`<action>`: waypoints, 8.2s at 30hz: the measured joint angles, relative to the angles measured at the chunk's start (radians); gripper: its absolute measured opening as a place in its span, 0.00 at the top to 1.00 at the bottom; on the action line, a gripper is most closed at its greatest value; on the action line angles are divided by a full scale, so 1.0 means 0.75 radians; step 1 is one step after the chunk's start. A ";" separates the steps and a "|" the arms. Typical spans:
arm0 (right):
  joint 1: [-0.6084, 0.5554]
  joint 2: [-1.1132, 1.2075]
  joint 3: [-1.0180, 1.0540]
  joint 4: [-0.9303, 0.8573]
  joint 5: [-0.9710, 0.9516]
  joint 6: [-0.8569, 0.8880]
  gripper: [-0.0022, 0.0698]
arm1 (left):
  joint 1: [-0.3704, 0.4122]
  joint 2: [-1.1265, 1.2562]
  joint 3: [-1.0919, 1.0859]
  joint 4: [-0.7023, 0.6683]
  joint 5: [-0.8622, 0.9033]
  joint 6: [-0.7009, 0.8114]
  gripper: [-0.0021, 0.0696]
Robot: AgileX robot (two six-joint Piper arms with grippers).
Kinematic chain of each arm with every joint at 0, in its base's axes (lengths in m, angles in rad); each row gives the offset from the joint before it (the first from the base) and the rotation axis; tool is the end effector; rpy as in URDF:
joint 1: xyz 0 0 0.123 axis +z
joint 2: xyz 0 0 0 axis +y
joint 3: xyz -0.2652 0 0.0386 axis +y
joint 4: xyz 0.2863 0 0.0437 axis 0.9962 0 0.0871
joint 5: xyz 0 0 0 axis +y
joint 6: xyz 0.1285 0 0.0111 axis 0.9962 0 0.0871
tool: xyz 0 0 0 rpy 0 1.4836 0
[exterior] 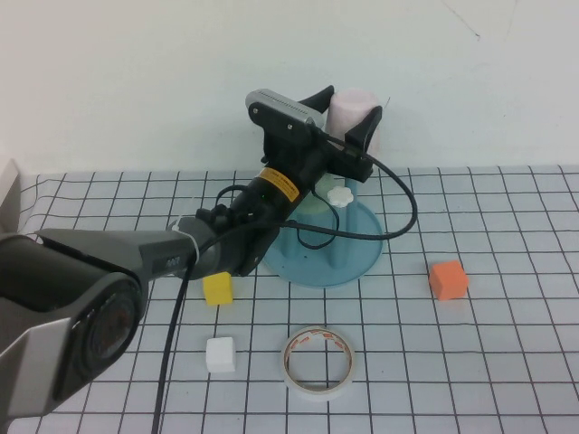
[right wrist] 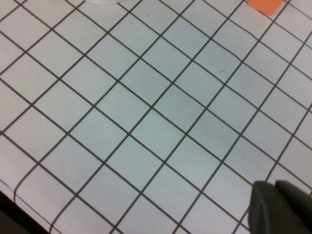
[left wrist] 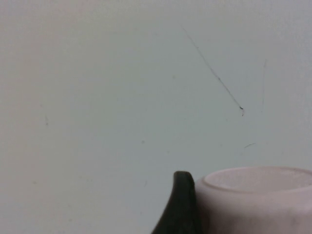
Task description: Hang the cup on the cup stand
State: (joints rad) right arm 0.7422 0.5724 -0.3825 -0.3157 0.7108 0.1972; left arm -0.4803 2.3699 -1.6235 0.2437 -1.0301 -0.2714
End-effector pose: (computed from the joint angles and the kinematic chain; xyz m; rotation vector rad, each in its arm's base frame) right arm 0.1476 0.0999 0.1983 -0.8064 2.1978 0.1043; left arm 0.4977 -0.2894 0.1620 0.3900 1.1862 -0.6694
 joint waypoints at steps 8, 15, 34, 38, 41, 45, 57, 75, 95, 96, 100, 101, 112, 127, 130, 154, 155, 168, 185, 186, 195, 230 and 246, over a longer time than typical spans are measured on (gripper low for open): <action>0.000 0.000 0.000 0.000 0.000 0.000 0.97 | -0.006 0.000 0.001 0.041 0.001 0.007 0.21; 0.000 0.000 0.000 0.000 0.000 0.000 0.97 | -0.006 0.000 0.001 -0.009 0.049 0.007 0.21; 0.000 0.000 0.000 0.000 0.000 0.000 0.97 | -0.006 0.000 0.001 0.082 0.096 0.007 0.21; 0.000 0.000 0.000 0.000 0.000 0.000 0.97 | -0.006 0.000 0.001 0.110 0.102 0.007 0.21; 0.000 0.000 0.000 0.000 0.000 0.000 0.97 | -0.006 0.000 0.001 0.119 0.102 0.004 0.21; 0.000 0.000 0.000 0.000 0.000 0.000 0.97 | -0.006 0.000 0.001 0.130 0.102 0.004 0.21; 0.000 0.000 0.000 0.000 0.000 0.000 0.97 | -0.006 0.000 0.001 0.159 0.102 -0.060 0.15; 0.000 0.000 0.000 0.000 0.000 0.000 0.97 | 0.035 -0.204 0.007 0.325 0.167 -0.037 0.69; 0.000 0.000 0.000 0.000 0.000 0.000 0.97 | 0.051 -1.191 0.031 0.760 1.214 -0.238 0.97; 0.000 0.000 0.000 0.000 0.000 0.000 0.97 | 0.051 -1.244 0.053 0.760 1.227 -0.238 0.97; 0.000 0.000 0.000 0.000 0.000 0.000 0.97 | 0.051 -1.458 0.192 0.757 1.248 -0.240 0.97; 0.000 0.000 0.000 0.000 0.000 0.000 0.97 | 0.051 -1.506 0.243 0.755 1.248 -0.244 0.97; 0.000 0.000 0.000 0.000 0.000 0.000 0.97 | 0.053 -2.102 0.886 0.750 1.329 -0.273 0.97; 0.000 0.000 0.000 0.000 0.000 0.000 0.97 | 0.053 -2.788 1.509 0.737 1.874 -0.422 0.97; 0.000 0.000 0.000 0.000 0.000 0.000 0.97 | 0.053 -2.817 1.577 0.737 2.018 -0.450 0.97; 0.000 0.000 0.000 0.000 0.000 0.000 0.97 | 0.227 -2.824 1.638 0.631 1.787 -0.381 0.97; 0.000 0.000 0.000 0.000 0.000 0.000 0.97 | 0.270 -2.824 1.648 0.534 1.765 -0.296 0.97; 0.000 0.000 0.000 0.000 0.000 0.000 0.97 | 0.668 -3.023 2.096 -0.461 1.347 0.609 0.97; 0.000 0.000 0.000 0.000 0.000 0.000 0.97 | 0.672 -3.176 2.187 -0.554 1.797 0.599 0.97; 0.000 0.000 0.000 0.000 0.000 0.000 0.97 | 0.672 -3.176 2.187 -0.554 1.797 0.587 0.97; 0.000 0.000 0.000 0.000 0.000 0.000 0.97 | 0.601 -3.176 2.187 -0.503 1.799 0.532 0.97; 0.000 0.000 0.000 0.000 0.000 0.000 0.97 | 0.583 -3.176 2.187 -0.469 1.800 0.454 0.97; -0.045 -0.067 0.000 0.000 -0.003 -0.016 0.97 | 0.583 -3.179 2.187 -0.477 1.800 0.454 0.97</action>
State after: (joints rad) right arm 0.7084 0.5225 -0.3825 -0.3157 0.7089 0.1855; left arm -0.0432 -0.0140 0.0171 -0.1142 0.3196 0.0694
